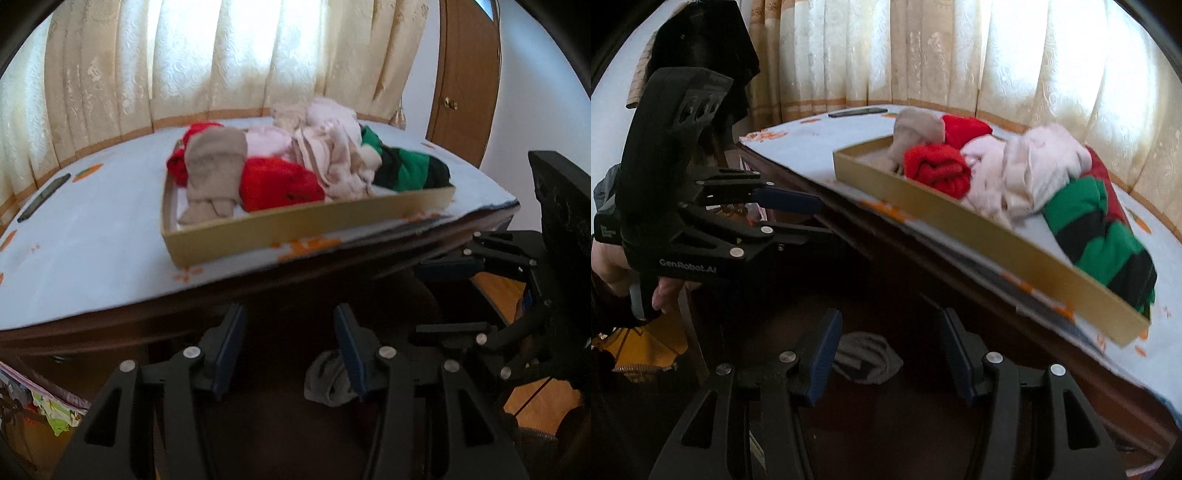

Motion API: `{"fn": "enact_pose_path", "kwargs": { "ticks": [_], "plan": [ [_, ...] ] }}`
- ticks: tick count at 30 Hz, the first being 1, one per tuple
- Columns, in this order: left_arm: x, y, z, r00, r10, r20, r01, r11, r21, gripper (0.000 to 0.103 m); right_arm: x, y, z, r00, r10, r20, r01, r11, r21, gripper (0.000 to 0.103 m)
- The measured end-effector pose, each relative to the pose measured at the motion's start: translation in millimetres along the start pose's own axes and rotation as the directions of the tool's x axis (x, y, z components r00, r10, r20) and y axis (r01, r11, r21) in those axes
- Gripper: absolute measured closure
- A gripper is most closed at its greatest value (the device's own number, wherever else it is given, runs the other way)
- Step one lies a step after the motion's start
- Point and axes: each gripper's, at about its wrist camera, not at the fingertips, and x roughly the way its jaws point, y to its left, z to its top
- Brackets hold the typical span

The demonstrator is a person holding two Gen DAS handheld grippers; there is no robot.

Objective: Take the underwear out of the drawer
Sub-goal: 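Move both open grippers back down into the open drawer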

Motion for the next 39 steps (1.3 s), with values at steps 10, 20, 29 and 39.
{"fn": "enact_pose_path", "kwargs": {
  "ticks": [10,20,29,39],
  "plan": [
    [27.1,-24.3,-20.8,0.984,-0.064,-0.169,0.076,0.995,0.069,0.043,7.4,-0.6,-28.4,0.998,0.008,-0.068,-0.008,1.0,0.006,0.046],
    [62.1,-41.7,-26.1,0.94,-0.083,-0.331,0.127,0.985,0.113,0.043,14.2,-7.1,-52.8,0.99,0.019,-0.139,-0.018,1.0,0.01,0.046],
    [91.3,-54.8,-25.8,0.898,-0.075,-0.434,0.157,0.975,0.157,0.043,21.6,-8.7,-55.8,0.987,0.027,-0.157,-0.025,1.0,0.018,0.046],
    [114.1,-56.2,-25.1,0.859,-0.094,-0.504,0.197,0.968,0.155,0.053,34.1,-3.7,-55.0,0.975,0.075,-0.207,-0.077,0.997,-0.004,0.046]
  ]
}}
